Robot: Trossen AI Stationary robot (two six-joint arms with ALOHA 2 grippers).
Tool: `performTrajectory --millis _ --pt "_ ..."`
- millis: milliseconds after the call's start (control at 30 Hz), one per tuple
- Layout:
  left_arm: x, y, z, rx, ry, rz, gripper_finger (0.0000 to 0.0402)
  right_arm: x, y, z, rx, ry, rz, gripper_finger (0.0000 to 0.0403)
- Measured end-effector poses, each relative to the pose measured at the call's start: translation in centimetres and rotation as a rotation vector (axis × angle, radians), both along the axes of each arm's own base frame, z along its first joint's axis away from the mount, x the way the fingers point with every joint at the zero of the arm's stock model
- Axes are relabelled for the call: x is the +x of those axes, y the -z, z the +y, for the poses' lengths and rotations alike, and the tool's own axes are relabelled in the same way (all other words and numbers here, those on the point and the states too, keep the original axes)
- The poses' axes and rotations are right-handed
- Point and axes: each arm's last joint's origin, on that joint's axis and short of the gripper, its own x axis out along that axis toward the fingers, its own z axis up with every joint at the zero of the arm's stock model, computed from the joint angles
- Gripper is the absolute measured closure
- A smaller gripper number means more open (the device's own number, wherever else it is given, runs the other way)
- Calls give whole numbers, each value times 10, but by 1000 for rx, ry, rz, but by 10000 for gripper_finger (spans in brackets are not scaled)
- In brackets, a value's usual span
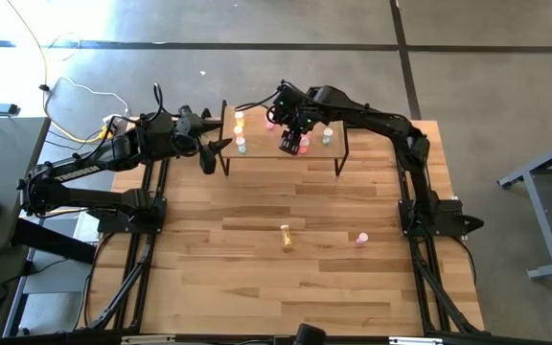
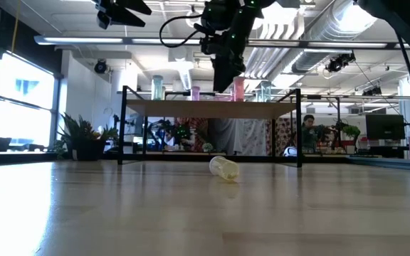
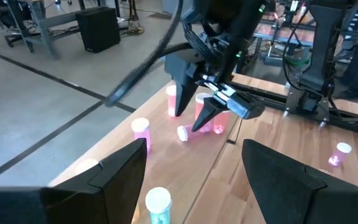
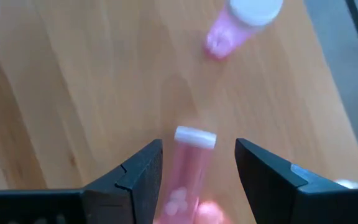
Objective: Pick and place medicine bottles onto shelf by color
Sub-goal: Adjust the pink pill bottles on the shelf
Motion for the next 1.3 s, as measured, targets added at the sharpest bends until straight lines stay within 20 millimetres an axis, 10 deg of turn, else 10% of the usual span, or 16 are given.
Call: performTrajectory --millis 600,967,1300 --pt "19 18 9 -57 9 91 147 -9 -64 5 -77 -26 -134 218" --pt "24 21 12 -49 11 106 147 1 -48 6 -89 -76 -62 393" --pt "43 13 18 136 147 52 147 -14 -73 14 -218 35 -52 400"
